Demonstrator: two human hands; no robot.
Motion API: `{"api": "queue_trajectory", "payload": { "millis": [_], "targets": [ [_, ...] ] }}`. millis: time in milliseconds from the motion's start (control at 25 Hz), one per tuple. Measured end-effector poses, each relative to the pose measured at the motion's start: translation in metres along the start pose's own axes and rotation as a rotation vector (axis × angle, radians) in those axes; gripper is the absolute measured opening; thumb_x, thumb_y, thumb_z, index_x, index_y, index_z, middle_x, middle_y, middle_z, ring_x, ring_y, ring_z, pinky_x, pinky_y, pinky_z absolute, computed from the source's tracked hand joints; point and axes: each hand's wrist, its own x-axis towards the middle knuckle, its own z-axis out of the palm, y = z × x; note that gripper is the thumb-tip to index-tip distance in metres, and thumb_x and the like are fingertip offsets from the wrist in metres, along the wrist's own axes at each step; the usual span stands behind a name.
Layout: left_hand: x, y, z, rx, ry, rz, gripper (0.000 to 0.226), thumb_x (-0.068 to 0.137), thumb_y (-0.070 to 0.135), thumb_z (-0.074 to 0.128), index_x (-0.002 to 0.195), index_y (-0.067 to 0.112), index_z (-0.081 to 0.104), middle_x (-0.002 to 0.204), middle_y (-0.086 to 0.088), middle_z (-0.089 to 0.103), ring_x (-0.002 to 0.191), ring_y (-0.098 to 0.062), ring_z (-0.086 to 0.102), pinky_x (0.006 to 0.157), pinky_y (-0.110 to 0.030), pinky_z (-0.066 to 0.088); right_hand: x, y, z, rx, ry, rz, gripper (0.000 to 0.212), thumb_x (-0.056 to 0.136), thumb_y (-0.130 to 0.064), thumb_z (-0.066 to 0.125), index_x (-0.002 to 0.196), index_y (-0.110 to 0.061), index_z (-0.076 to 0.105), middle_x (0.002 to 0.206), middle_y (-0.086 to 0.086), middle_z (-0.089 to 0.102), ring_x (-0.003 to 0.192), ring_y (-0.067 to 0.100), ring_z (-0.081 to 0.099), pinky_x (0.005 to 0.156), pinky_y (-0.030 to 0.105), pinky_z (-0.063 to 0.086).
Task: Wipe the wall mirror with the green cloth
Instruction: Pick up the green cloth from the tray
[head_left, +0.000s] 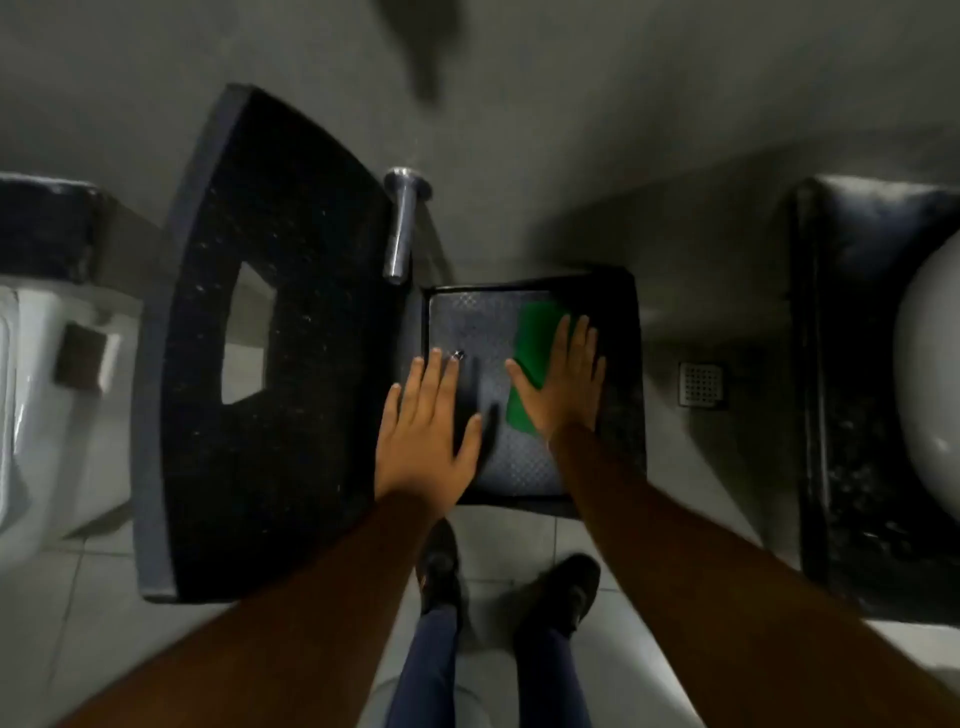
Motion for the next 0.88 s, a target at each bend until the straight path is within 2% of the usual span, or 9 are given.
{"api": "queue_trajectory", "payload": {
  "millis": [200,320,400,480,520,600,680,800,880],
  "targets": [
    [0.019,-0.004,0.025,0.025,-0.048,0.012,0.081,0.114,0.055,0.026,0.182,0.021,0.001,0.191,-0.002,-0.006,0.176,-0.019,-0.010,0.140,-0.041,-0.010,0.034,0.013,0.042,0.046,-0.169,0.036,0.123,0.087,-0.074,0.061,0.168,-0.011,-0.007,0.177,0.014,-0.010,0.165,0.029,-0.006,0.133,0.052,0.005],
    [0.011,-0.008,0.038,0.025,-0.059,-0.013,0.081,0.114,0.056,0.027,0.182,0.022,0.001,0.191,-0.001,-0.004,0.175,-0.018,-0.010,0.137,-0.038,-0.012,0.028,0.021,0.061,-0.080,-0.105,-0.026,0.101,0.099,-0.056,0.055,0.168,-0.008,-0.002,0.177,0.018,-0.007,0.165,0.033,-0.004,0.133,0.052,0.008],
    [0.011,-0.006,0.039,0.011,-0.045,-0.027,0.080,0.113,0.056,0.026,0.182,0.023,0.003,0.191,0.000,-0.002,0.175,-0.016,-0.011,0.138,-0.038,-0.011,0.030,0.025,0.059,0.009,-0.082,-0.042,0.083,0.105,-0.033,0.051,0.168,-0.006,0.003,0.177,0.018,-0.002,0.165,0.033,0.000,0.134,0.049,0.010],
    [0.011,-0.002,0.035,-0.003,-0.026,-0.025,0.081,0.111,0.059,0.022,0.182,0.023,0.004,0.191,0.001,0.000,0.173,-0.014,-0.012,0.139,-0.039,-0.009,0.026,0.025,0.046,0.370,-0.053,0.036,0.069,0.106,-0.013,0.048,0.166,-0.004,0.016,0.176,0.019,0.014,0.163,0.034,0.016,0.134,0.043,0.016],
    [0.010,0.000,0.031,0.002,-0.023,-0.025,0.082,0.110,0.060,0.019,0.181,0.024,0.003,0.191,0.001,-0.001,0.172,-0.014,-0.013,0.139,-0.039,-0.009,0.024,0.024,0.034,0.595,-0.028,0.137,0.063,0.106,-0.007,0.047,0.165,-0.005,0.024,0.172,0.021,0.027,0.159,0.036,0.029,0.130,0.037,0.025],
    [0.006,0.006,0.016,0.020,-0.018,-0.028,0.082,0.107,0.062,0.012,0.180,0.026,-0.001,0.190,0.002,-0.002,0.173,-0.014,-0.012,0.139,-0.040,-0.008,0.012,0.017,0.002,1.017,0.000,0.373,0.052,0.107,-0.003,0.044,0.159,-0.005,0.040,0.157,0.024,0.051,0.140,0.037,0.053,0.107,0.023,0.047],
    [0.001,0.022,-0.009,0.047,0.019,-0.021,0.080,0.106,0.062,0.008,0.177,0.028,-0.005,0.190,0.002,-0.002,0.173,-0.015,-0.010,0.140,-0.040,-0.007,-0.010,0.010,-0.043,1.399,-0.042,0.521,0.045,0.108,-0.008,0.043,0.152,-0.006,0.051,0.138,0.018,0.064,0.123,0.039,0.063,0.086,0.028,0.057],
    [-0.006,0.060,-0.060,0.050,0.099,0.009,0.078,0.105,0.059,0.010,0.176,0.026,0.001,0.188,0.002,0.001,0.175,-0.019,-0.001,0.140,-0.041,-0.003,-0.065,-0.003,-0.125,1.732,-0.065,0.615,0.044,0.105,-0.017,0.046,0.148,-0.010,0.057,0.130,0.016,0.070,0.108,0.034,0.068,0.082,0.040,0.057],
    [-0.007,0.094,-0.108,0.013,0.219,0.054,0.079,0.106,0.052,0.020,0.178,0.019,0.020,0.187,-0.003,0.016,0.175,-0.026,0.014,0.142,-0.048,0.011,-0.097,-0.014,-0.192,1.903,-0.043,0.651,0.042,0.100,-0.018,0.050,0.138,-0.011,0.066,0.124,0.013,0.076,0.096,0.029,0.073,0.077,0.039,0.058]
  ]
}}
